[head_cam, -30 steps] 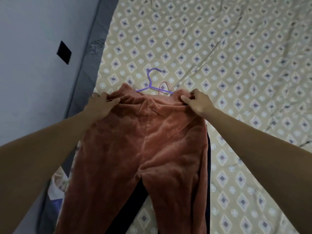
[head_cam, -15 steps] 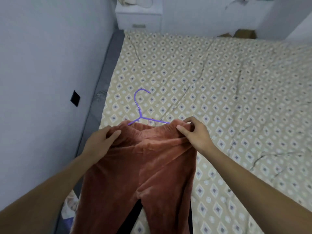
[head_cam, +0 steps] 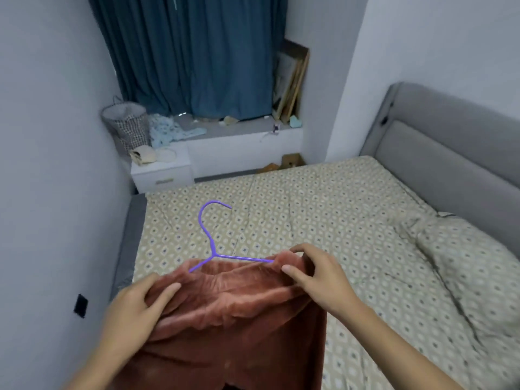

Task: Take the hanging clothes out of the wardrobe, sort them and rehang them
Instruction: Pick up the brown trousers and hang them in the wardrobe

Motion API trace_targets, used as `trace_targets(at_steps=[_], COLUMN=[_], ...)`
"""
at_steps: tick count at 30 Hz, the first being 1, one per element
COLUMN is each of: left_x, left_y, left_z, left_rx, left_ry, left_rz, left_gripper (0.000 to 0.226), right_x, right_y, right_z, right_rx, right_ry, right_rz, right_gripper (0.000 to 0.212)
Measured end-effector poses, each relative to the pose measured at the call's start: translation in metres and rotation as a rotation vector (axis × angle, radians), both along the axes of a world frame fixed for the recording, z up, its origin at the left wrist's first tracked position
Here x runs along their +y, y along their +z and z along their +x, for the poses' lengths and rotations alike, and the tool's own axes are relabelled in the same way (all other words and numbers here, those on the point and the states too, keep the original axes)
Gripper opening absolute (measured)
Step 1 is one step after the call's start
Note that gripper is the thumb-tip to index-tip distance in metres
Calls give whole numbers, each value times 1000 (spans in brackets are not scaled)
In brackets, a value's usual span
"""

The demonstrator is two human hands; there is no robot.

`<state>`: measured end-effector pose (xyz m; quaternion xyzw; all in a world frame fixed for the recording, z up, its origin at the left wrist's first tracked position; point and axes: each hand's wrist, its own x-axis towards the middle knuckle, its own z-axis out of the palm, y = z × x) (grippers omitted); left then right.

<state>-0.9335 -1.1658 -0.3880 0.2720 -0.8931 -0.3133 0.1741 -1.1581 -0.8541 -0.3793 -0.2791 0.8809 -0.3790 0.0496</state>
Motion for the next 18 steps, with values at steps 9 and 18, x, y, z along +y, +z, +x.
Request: trace_targets(at_steps=[9, 18], left_x=[123, 273], left_y=[126, 213], left_z=[-59, -81], left_rx=[244, 429], left_ry=[-270, -654], left_rz=[-58, -128], left_gripper=[36, 42], right_x=[135, 271], right_y=[115, 185], right_z=[70, 165], right_rx=[373, 534], right_ry=[-318, -684], right_rz=[96, 195], right_gripper=[39, 41])
